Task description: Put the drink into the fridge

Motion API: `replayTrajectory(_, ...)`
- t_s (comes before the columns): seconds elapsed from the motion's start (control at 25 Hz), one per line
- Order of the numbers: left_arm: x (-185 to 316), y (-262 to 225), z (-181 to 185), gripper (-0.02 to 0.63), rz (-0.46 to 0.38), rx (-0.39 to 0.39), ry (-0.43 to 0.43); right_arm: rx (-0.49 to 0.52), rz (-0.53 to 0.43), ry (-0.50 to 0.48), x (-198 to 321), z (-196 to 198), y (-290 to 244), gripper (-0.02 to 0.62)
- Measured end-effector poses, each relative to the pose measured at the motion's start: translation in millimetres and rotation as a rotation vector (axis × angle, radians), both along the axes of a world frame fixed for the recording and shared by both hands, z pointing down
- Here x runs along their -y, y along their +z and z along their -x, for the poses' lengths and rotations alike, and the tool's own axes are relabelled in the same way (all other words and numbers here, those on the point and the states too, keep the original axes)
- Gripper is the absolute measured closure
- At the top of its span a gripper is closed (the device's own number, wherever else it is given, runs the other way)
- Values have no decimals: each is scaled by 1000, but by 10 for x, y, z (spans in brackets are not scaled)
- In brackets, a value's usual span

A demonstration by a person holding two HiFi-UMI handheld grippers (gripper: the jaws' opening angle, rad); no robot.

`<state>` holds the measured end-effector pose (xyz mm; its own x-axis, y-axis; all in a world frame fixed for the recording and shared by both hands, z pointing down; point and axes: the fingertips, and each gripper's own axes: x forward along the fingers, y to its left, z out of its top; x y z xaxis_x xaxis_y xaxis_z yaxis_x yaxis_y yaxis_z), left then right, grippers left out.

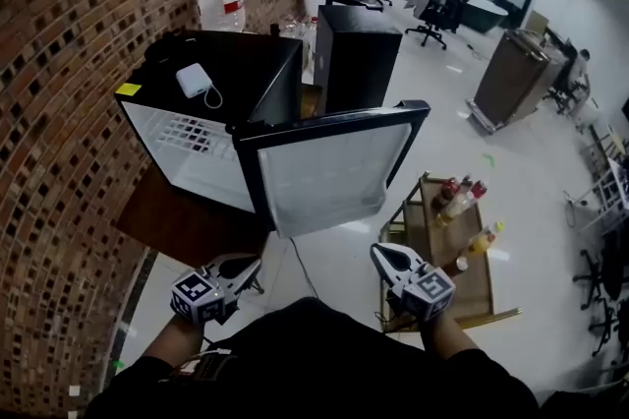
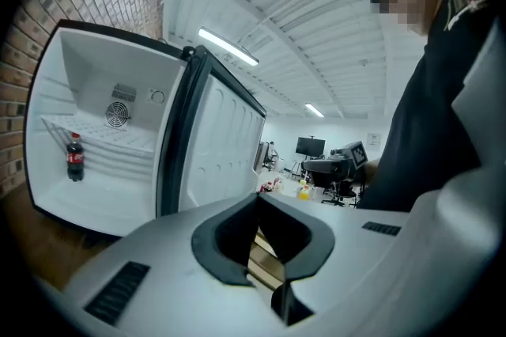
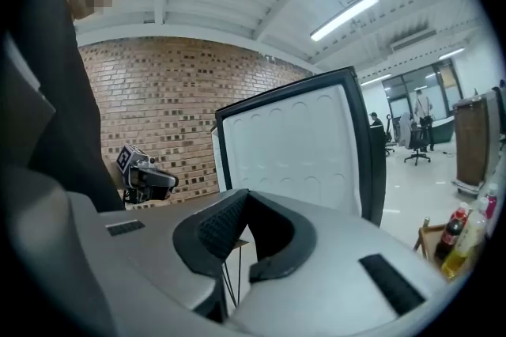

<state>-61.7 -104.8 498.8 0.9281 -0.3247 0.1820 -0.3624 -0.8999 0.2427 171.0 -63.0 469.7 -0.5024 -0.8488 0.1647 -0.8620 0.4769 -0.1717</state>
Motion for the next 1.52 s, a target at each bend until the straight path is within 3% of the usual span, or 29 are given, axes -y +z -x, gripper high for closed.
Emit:
replayTrajectory(0.28,74,19,-678,604,31,-17,87,24,-5,107,-127,-557,120,579)
replayTrajectory(0.64,36,174,-1751,604,12,25,233,41,-9,246,-468,-1442,290,578)
replayTrajectory(1.32,-876,464,-4031,604,-18,134,627,11,-24,532,-1635,-3028,331,579)
replayTrajectory(1.52,-1147,700,-4692,475,-37,178,702,10,-17,586,-1935,-3408,399,578)
